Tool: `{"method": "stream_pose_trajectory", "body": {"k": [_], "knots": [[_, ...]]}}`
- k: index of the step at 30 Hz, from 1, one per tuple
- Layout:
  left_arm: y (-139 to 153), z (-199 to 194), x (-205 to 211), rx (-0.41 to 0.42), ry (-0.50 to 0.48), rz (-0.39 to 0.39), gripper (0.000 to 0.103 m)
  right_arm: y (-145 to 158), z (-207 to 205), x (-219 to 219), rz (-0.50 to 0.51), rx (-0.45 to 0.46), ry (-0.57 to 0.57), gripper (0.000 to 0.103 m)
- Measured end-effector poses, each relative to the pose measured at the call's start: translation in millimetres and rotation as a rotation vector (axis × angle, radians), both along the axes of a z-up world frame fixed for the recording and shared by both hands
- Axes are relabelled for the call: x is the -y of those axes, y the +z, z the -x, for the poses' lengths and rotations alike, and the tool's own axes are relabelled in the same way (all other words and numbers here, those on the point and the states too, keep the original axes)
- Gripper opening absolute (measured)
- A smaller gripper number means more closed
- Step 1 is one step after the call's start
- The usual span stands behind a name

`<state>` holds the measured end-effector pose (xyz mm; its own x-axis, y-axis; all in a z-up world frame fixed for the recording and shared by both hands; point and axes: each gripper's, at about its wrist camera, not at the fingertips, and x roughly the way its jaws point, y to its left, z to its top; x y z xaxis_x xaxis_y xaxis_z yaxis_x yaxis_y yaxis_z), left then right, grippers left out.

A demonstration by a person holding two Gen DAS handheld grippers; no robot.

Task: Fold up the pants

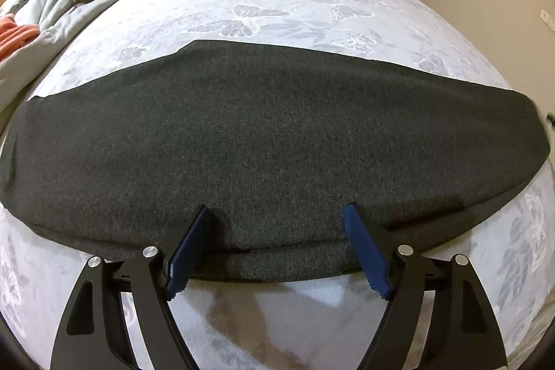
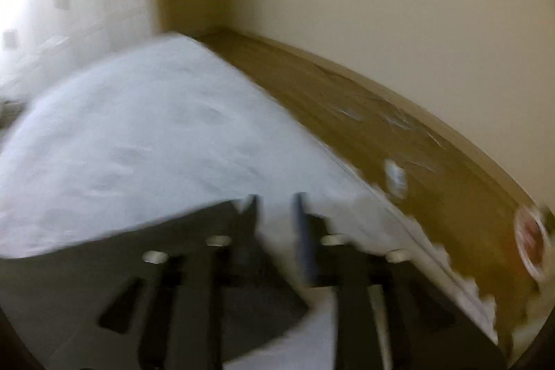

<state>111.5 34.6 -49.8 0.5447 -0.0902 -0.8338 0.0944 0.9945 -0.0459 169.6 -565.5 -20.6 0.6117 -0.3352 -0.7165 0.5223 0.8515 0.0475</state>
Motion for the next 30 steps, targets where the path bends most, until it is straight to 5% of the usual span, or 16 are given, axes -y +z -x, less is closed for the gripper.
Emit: {"method": "stream_pose_trajectory", "body": {"k": [6, 9, 11, 14, 15, 16, 20, 23, 27, 30], "knots": [[0.5, 0.5, 1.5, 0.001, 0.005, -0.002, 0.078, 9.8, 23.0, -34.3, -0.139, 0.022, 0.206, 0.031], [1.0, 0.6, 3.0, 0.003, 0.011, -0.005, 0.078, -35.3, 8.0, -41.0, -0.120, -0.191, 0.251, 0.028], [1.9, 1.5, 2.4, 0.003, 0.010, -0.005, 0.078, -23.2, 11.8, -46.3, -0.064, -0.191, 0.230, 0.028], [3.1, 3.1, 0.3, 0.004, 0.012, 0.002, 0.078, 13.2, 26.0, -62.7, -0.070, -0.072, 0.212, 0.033], [3.3, 3.5, 0.3, 0.005, 0.012, 0.000, 0.078, 19.6, 27.0, -70.4, -0.119, -0.038, 0.248, 0.045], [3.5, 3.5, 1.1, 0.006, 0.014, -0.002, 0.078, 19.9, 26.1, -77.3, -0.133, -0.031, 0.261, 0.055], [4.7, 4.2, 1.9, 0.008, 0.018, -0.001, 0.078, 1.5, 6.7, -109.8, -0.119, -0.112, 0.352, 0.055], [7.1, 5.8, -0.2, 0.012, 0.022, 0.006, 0.078, -25.8, -10.2, -92.1, -0.042, -0.241, 0.257, 0.055], [9.6, 8.1, -3.6, 0.017, 0.024, 0.007, 0.078, -19.9, 3.1, -46.9, -0.129, -0.177, 0.086, 0.056], [9.0, 8.0, -3.4, 0.015, 0.020, 0.002, 0.078, -1.5, 12.9, -49.5, -0.201, -0.079, 0.140, 0.055]]}}
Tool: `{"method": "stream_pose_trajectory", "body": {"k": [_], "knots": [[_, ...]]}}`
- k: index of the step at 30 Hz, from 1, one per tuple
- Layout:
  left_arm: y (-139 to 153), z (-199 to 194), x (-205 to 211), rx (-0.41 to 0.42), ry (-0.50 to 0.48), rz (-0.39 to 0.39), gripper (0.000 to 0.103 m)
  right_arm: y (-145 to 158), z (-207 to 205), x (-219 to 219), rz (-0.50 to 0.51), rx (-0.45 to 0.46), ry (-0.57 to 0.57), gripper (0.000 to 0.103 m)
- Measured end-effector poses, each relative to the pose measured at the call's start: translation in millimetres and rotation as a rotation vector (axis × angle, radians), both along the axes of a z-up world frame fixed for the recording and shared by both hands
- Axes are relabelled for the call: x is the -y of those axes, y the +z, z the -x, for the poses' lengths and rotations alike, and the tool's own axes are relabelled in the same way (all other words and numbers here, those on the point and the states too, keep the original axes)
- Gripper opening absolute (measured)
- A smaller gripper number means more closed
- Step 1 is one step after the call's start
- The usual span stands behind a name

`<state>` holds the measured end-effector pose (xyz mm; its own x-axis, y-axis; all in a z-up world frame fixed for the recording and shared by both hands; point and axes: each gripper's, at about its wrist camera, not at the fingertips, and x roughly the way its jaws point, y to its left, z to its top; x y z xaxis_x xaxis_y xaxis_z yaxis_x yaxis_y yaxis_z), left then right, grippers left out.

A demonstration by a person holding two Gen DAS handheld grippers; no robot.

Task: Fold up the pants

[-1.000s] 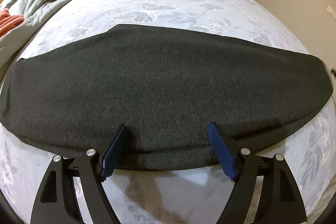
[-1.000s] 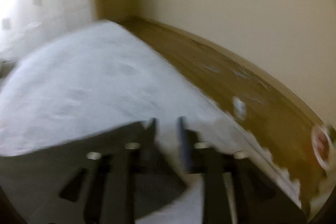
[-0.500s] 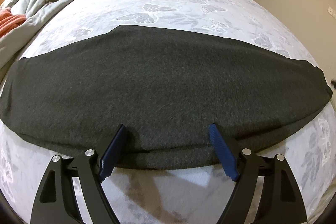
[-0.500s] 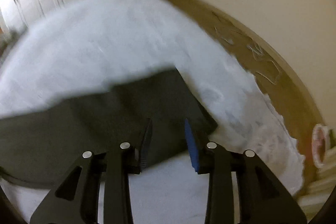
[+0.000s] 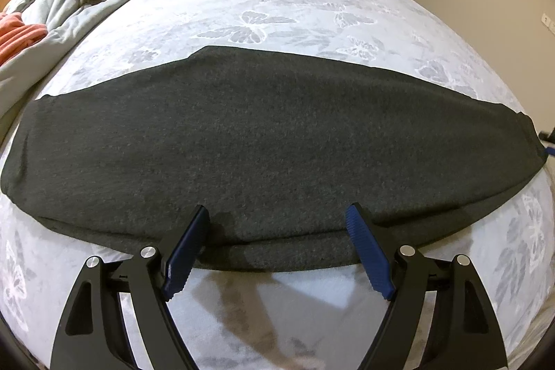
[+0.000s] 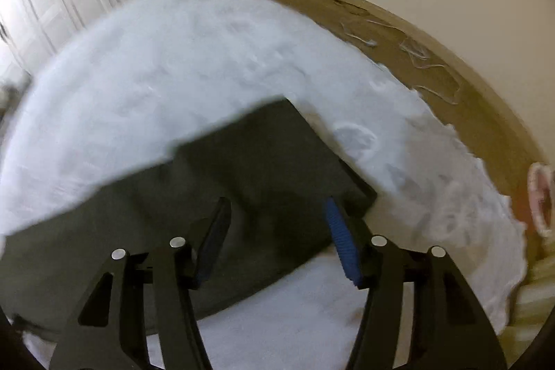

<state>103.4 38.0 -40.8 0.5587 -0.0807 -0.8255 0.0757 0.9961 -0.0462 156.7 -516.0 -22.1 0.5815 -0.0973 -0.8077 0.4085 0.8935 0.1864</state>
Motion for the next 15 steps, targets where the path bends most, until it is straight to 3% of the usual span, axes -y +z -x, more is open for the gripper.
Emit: {"method": "stream_pose_trajectory", "body": {"k": [2, 5, 7, 9, 12, 15], "knots": [[-0.1, -1.1, 1.0, -0.003, 0.001, 0.000, 0.078, -4.7, -5.0, -8.4, 0.054, -0.012, 0.051, 0.055], [0.4, -1.4, 3.7, -0.003, -0.001, 0.003, 0.078, -36.2, -13.6, 0.8, 0.161, -0.157, 0.016, 0.055], [0.7, -0.4, 4.9, 0.001, -0.003, -0.004, 0.078, -27.6, -9.0, 16.2, 0.112, -0.109, -0.023, 0.050], [0.5, 0.7, 5.3, 0.002, -0.006, -0.010, 0.078, -8.9, 2.1, 23.3, 0.112, -0.057, -0.089, 0.052], [0.5, 0.6, 6.0, 0.001, -0.007, -0.011, 0.078, 16.2, 17.5, 35.3, 0.033, 0.043, -0.159, 0.052], [0.9, 1.4, 5.2, 0.002, -0.004, 0.005, 0.078, 32.8, 40.1, 42.6, -0.005, 0.071, -0.224, 0.063]]}}
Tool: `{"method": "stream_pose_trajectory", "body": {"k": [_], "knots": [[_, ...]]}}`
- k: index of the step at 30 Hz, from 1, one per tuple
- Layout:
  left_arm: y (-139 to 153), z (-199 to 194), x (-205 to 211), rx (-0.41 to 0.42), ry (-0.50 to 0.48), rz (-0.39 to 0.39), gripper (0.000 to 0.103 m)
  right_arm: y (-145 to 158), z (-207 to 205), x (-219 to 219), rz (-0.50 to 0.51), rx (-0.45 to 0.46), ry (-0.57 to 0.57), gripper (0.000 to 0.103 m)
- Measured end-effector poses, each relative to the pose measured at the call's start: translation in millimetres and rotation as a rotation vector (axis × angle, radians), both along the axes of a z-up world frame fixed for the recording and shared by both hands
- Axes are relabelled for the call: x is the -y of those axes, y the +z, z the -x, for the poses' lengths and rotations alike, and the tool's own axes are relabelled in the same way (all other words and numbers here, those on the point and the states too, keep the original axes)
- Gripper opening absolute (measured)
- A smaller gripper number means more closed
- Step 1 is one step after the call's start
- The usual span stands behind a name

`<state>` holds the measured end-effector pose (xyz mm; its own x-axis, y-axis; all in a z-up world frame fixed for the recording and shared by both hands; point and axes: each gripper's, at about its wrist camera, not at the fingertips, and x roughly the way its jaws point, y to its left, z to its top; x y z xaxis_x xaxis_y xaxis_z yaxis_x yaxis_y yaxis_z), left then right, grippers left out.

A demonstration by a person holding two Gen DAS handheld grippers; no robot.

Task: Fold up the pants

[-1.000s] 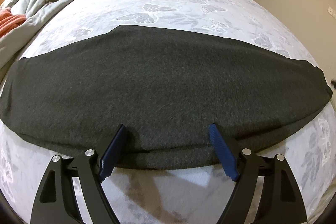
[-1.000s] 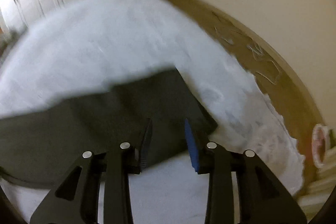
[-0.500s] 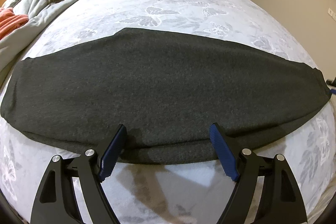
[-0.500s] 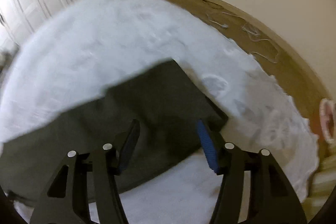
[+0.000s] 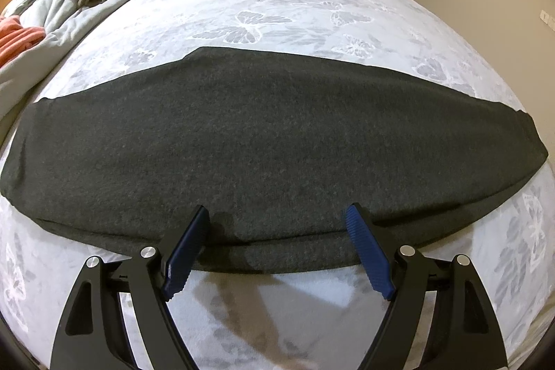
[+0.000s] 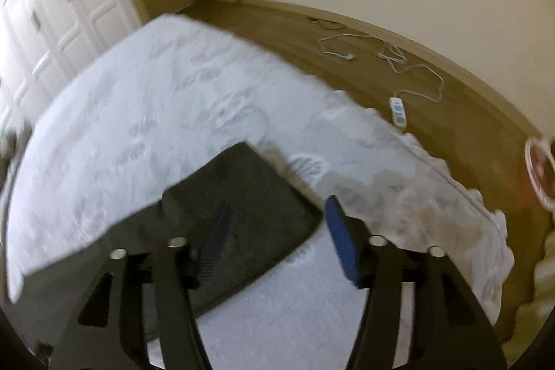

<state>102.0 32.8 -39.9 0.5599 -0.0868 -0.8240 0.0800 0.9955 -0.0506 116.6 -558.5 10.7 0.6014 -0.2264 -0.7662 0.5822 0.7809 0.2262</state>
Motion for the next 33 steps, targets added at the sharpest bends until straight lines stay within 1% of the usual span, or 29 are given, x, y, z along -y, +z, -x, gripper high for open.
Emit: {"method": "stream_pose_trajectory", "body": {"k": [1, 3, 4, 5, 7, 9, 11, 12, 14, 16, 17, 18, 19, 21, 22, 24, 26, 27, 28, 29, 30, 31, 33], "knots": [[0.3, 0.5, -0.1, 0.000, -0.001, 0.003, 0.078, 1.4, 3.2, 4.0, -0.008, 0.010, -0.010, 0.065], [0.8, 1.3, -0.3, -0.007, -0.005, 0.015, 0.078, -6.4, 5.7, 9.0, -0.030, -0.004, -0.012, 0.066], [1.3, 2.0, 0.1, -0.009, -0.008, 0.020, 0.078, -14.7, 7.9, 11.4, -0.070, -0.025, 0.001, 0.071], [2.6, 3.8, 0.9, -0.008, -0.012, 0.027, 0.078, -23.6, 11.2, 9.5, -0.115, -0.043, 0.021, 0.073], [5.1, 6.2, 3.5, -0.005, -0.023, 0.031, 0.078, -45.3, 4.4, 13.1, -0.191, -0.080, 0.050, 0.073], [7.8, 9.4, 6.8, 0.001, -0.036, 0.032, 0.078, -57.2, -0.9, 15.2, -0.204, -0.096, 0.058, 0.073], [9.4, 11.3, 9.5, 0.005, -0.047, 0.035, 0.078, -61.5, -5.2, 16.6, -0.212, -0.087, 0.058, 0.073], [9.4, 12.0, 10.7, 0.006, -0.052, 0.035, 0.078, -64.1, -8.4, 17.6, -0.216, -0.076, 0.050, 0.074], [8.0, 12.6, 11.8, 0.006, -0.056, 0.030, 0.078, -64.8, -11.7, 15.8, -0.221, -0.060, 0.045, 0.083], [5.4, 11.6, 12.0, -0.001, -0.058, 0.022, 0.078, -65.9, -16.9, 11.5, -0.195, -0.059, 0.054, 0.083], [3.9, 11.0, 11.6, -0.006, -0.057, 0.023, 0.078, -66.0, -21.0, 8.1, -0.181, -0.060, 0.068, 0.079], [3.0, 10.2, 11.1, -0.010, -0.056, 0.024, 0.078, -65.8, -26.6, 2.3, -0.160, -0.058, 0.096, 0.069], [2.6, 9.3, 10.5, -0.013, -0.055, 0.026, 0.078, -65.4, -28.1, 0.0, -0.149, -0.069, 0.110, 0.048], [3.4, 9.0, 10.3, -0.012, -0.057, 0.027, 0.078, -63.0, -32.3, -3.5, -0.139, -0.073, 0.115, 0.021], [3.9, 9.1, 10.3, -0.012, -0.057, 0.028, 0.078, -58.2, -32.5, -3.9, -0.180, -0.045, 0.120, 0.007], [5.4, 9.1, 9.9, -0.010, -0.059, 0.037, 0.078, -35.8, -27.8, -10.2, -0.193, 0.036, 0.121, 0.007], [7.0, 10.0, 9.6, -0.008, -0.057, 0.044, 0.078, 4.5, -21.9, -33.8, -0.200, 0.171, 0.200, 0.007], [7.5, 10.2, 9.6, -0.007, -0.056, 0.047, 0.078, 30.5, -19.1, -56.5, -0.195, 0.248, 0.268, 0.007], [7.9, 10.0, 9.6, -0.006, -0.056, 0.047, 0.078, 46.6, -18.6, -75.1, -0.190, 0.291, 0.325, 0.007], [8.0, 10.1, 9.4, -0.004, -0.054, 0.043, 0.078, 61.6, -19.1, -96.1, -0.180, 0.327, 0.386, 0.007], [8.1, 10.2, 9.0, -0.004, -0.053, 0.041, 0.078, 78.1, -20.9, -127.0, -0.164, 0.365, 0.465, 0.007], [8.6, 10.4, 8.3, -0.005, -0.052, 0.041, 0.078, 85.0, -23.3, -145.9, -0.162, 0.379, 0.508, 0.007], [13.9, 11.2, 1.5, -0.009, -0.047, 0.076, 0.078, 92.6, -31.6, -187.7, -0.179, 0.389, 0.598, 0.007]]}}
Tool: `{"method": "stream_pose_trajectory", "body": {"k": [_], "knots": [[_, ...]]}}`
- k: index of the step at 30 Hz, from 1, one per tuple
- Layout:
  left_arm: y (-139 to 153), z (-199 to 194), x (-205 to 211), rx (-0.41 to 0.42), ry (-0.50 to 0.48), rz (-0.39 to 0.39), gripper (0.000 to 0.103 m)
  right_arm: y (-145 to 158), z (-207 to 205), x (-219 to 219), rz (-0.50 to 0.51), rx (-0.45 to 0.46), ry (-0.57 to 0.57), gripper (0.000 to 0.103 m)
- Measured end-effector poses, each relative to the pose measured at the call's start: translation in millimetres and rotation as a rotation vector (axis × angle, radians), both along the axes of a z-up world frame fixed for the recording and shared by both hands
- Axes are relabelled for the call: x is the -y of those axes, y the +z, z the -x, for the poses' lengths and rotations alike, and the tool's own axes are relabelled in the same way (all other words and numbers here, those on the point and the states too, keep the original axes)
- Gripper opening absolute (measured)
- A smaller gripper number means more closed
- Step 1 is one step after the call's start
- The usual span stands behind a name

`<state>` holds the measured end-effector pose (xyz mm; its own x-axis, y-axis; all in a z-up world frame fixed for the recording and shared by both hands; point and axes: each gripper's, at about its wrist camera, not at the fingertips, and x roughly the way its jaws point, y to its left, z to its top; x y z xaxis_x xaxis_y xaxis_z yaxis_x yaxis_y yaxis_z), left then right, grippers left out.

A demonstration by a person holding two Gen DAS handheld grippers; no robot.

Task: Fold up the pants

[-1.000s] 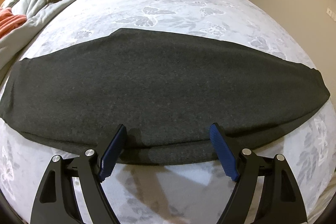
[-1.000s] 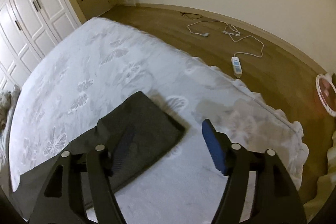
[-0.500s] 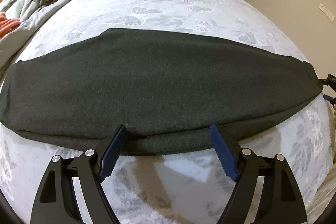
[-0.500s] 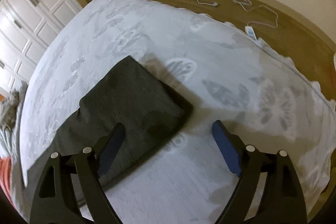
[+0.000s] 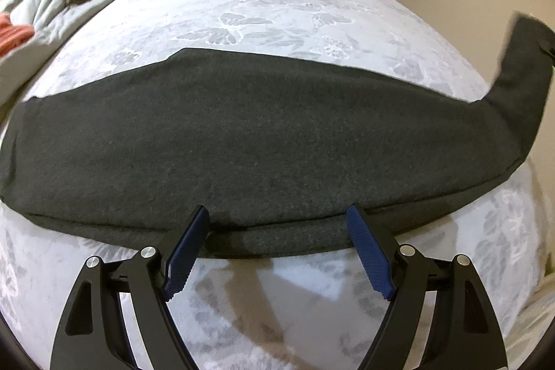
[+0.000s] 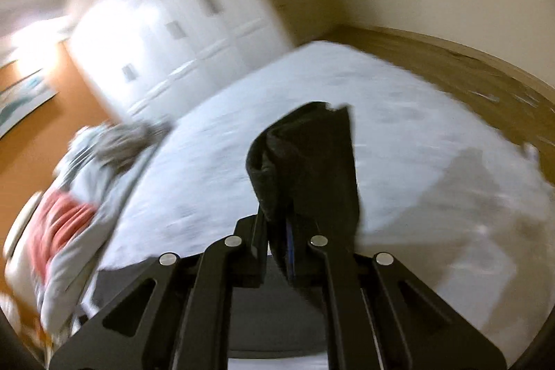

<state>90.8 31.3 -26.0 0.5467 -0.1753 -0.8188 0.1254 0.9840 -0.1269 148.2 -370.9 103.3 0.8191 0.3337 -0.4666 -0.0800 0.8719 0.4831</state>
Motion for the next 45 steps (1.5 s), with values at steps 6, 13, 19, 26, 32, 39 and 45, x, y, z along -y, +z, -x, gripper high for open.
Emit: {"method": "stream_pose_trajectory", "body": {"k": [6, 13, 19, 26, 32, 39, 45], "knots": [[39.8, 8.3, -80.6, 0.087, 0.155, 0.141, 0.079, -22.5, -37.5, -156.7, 0.109, -0.069, 0.271, 0.007], [44.4, 21.5, -174.1, 0.067, 0.340, 0.236, 0.079, -104.9, -26.0, -306.9, 0.306, -0.229, 0.489, 0.007], [40.3, 30.3, -201.3, 0.049, 0.362, 0.227, 0.079, -145.8, -2.6, -338.5, 0.429, -0.226, 0.495, 0.013], [39.7, 31.2, -207.0, 0.036, 0.352, 0.229, 0.079, -98.4, 15.1, -307.6, 0.303, -0.251, 0.502, 0.046], [43.3, 33.9, -228.9, 0.036, 0.430, 0.337, 0.079, -80.7, 23.3, -166.5, 0.290, -0.280, 0.138, 0.080], [46.8, 27.1, -195.3, 0.049, 0.382, 0.311, 0.079, -159.4, 32.5, -89.4, 0.014, -0.456, 0.007, 0.082], [42.6, 8.9, -134.8, 0.017, 0.278, 0.296, 0.079, -165.5, 30.4, -119.0, -0.015, -0.401, 0.092, 0.020]]}}
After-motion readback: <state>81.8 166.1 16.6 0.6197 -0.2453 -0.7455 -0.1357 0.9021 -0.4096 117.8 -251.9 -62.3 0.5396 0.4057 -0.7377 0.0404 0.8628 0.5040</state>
